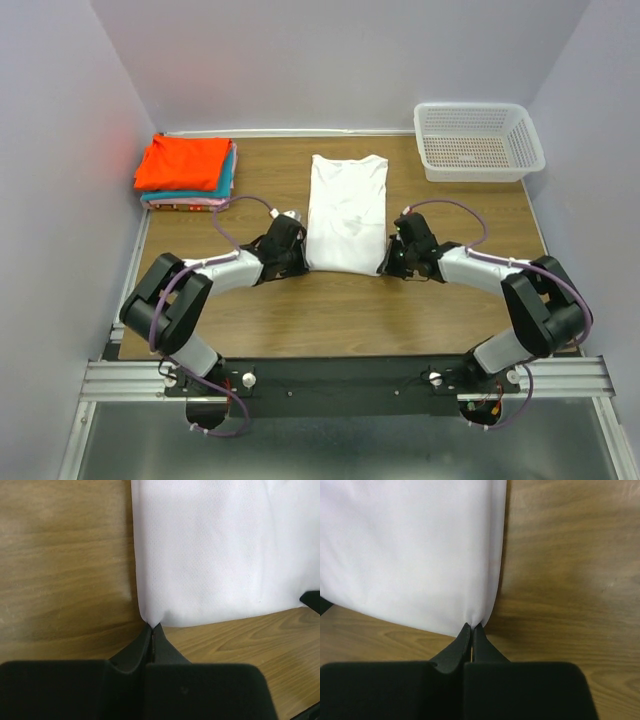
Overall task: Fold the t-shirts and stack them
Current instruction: Fold the tshirt
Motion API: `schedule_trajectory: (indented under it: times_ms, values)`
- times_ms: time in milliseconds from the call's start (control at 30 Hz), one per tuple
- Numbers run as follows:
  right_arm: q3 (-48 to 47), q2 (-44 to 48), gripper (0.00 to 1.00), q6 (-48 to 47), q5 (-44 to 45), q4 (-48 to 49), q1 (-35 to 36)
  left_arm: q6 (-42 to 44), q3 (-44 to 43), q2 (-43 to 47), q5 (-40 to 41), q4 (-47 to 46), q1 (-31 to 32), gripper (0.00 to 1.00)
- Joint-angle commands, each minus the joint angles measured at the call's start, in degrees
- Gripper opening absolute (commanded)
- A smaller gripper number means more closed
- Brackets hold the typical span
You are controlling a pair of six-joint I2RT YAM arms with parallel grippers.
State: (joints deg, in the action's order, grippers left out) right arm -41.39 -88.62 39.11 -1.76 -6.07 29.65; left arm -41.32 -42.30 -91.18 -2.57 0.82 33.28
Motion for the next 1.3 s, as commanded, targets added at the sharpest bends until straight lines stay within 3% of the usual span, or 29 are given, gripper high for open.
schedule_trajectory:
  times_ms: [0, 200, 433, 633, 967, 1267]
  values:
    - [4.4, 5.4, 0.01, -0.4, -7.0, -1.9, 0.1, -1.8, 5.3, 3.4, 2.1, 7.3, 2.2, 0.00]
    - [12.5, 15.6, 0.00, 0.5, -16.0, -4.5, 0.8, -12.2, 10.9, 13.8, 8.4, 15.2, 12.3, 0.00]
    - [19.9, 29.7, 0.00, 4.2, -22.8, -11.2, 3.3, -27.1, 13.8, 21.8, 10.2, 22.8, 27.2, 0.00]
    - [22.6, 38.8, 0.00, 5.4, -25.7, -16.6, 3.4, -35.8, 14.4, 24.2, 10.5, 22.5, 38.7, 0.00]
    - [18.0, 43.4, 0.00, 2.3, -20.8, -19.5, 3.4, -36.9, 6.5, 23.8, 17.2, 30.3, 42.1, 0.00]
    - [7.4, 39.7, 0.00, 0.8, -12.1, -19.5, 3.4, -33.4, -1.7, 27.8, 26.8, 35.8, 41.2, 0.00]
